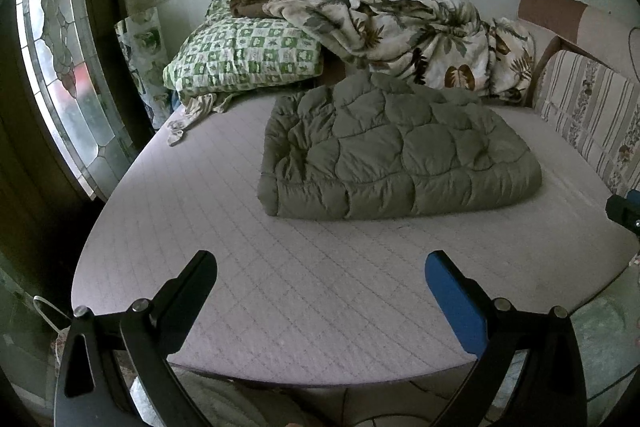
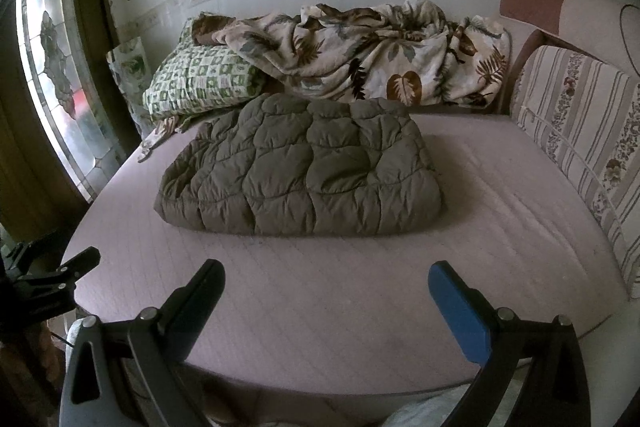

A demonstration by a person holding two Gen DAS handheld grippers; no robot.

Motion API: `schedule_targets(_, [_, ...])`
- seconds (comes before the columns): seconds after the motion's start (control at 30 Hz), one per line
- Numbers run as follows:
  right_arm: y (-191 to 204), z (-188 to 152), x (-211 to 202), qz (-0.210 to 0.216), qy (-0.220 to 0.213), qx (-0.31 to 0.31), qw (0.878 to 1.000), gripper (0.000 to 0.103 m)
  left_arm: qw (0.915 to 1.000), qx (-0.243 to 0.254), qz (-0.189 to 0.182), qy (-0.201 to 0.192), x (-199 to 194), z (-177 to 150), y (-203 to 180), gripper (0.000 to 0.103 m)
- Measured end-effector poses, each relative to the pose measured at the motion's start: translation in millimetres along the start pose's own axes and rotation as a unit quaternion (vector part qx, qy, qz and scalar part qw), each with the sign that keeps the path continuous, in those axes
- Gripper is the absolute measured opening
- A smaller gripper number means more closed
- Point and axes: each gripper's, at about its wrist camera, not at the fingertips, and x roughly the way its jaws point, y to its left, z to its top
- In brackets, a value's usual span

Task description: Fold large clothes

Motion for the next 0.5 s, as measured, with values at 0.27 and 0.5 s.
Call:
schedule_targets(0.27, [-2,1,-3,-0.003,-0.001,0.001,1.0,0.103,0.9999,0.017,-0.002,0.001,-2,1,-6,0.103])
schedule_targets(0.5, [-1,4,2,-0.008,0.005,0.0,1.0,0.103,0.9996,0.027,-0.001,0.003,1,4,-13,0.103])
